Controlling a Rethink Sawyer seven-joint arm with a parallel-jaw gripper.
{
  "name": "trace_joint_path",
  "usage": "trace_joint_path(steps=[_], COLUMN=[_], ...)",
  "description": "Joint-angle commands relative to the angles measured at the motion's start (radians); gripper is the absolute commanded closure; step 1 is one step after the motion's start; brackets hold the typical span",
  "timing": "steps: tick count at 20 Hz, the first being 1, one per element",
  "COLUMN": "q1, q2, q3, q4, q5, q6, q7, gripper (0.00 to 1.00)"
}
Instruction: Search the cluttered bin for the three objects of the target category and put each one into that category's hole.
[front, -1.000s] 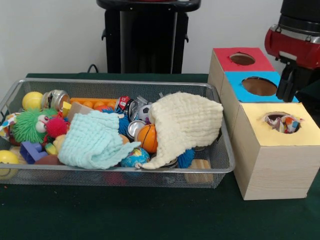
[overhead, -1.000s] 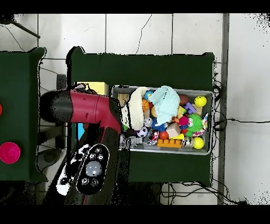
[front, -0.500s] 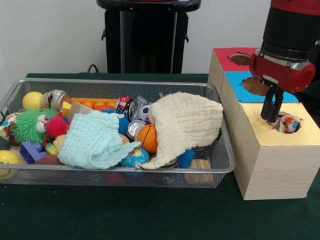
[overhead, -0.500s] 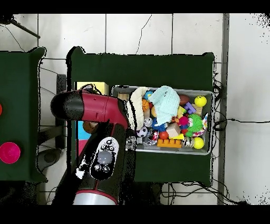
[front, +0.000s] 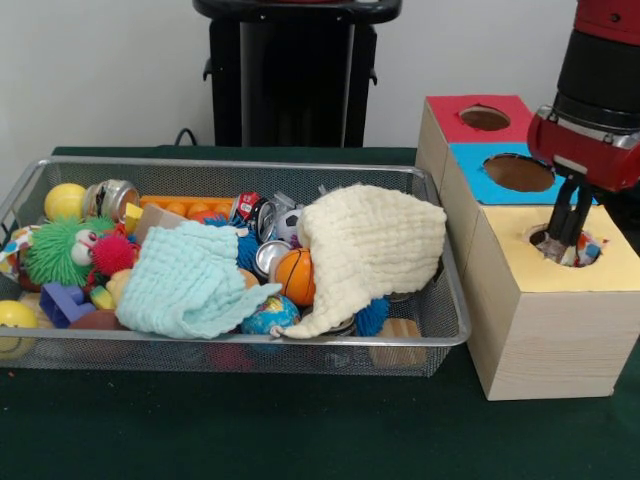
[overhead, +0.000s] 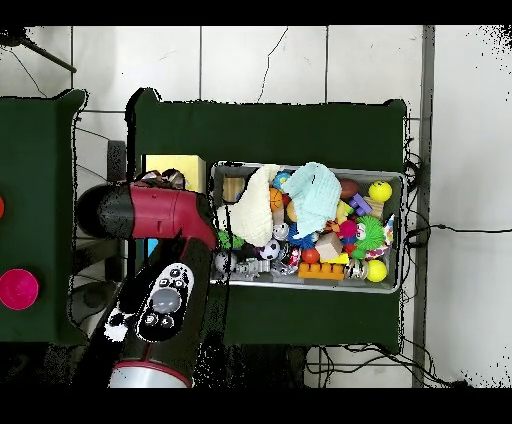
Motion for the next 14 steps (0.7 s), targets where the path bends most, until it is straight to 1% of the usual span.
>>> trace_joint_path(steps=[1,5,7,9,13,14], q1=[0.032,0.010,-0.007,-0.038,-0.134,-0.150], q2=[0.050,0.053,0.057,0.070,0.107,0.117], q3=[0.021,0.037,0.053,0.082,0.175,0.191], q4=[0.051,0.057,0.068,0.080,0.094,0.093], q5=[-0.011,-0.007,-0.009,-0.019,-0.050,-0.060], q6=[0.095,0.074,0.041,-0.019,-0.145,-0.170], q7=[0.146,0.119,0.099,0.062,-0.035,-0.046], gripper=[1.00,1.00,1.00,1.00,1.00,1.00])
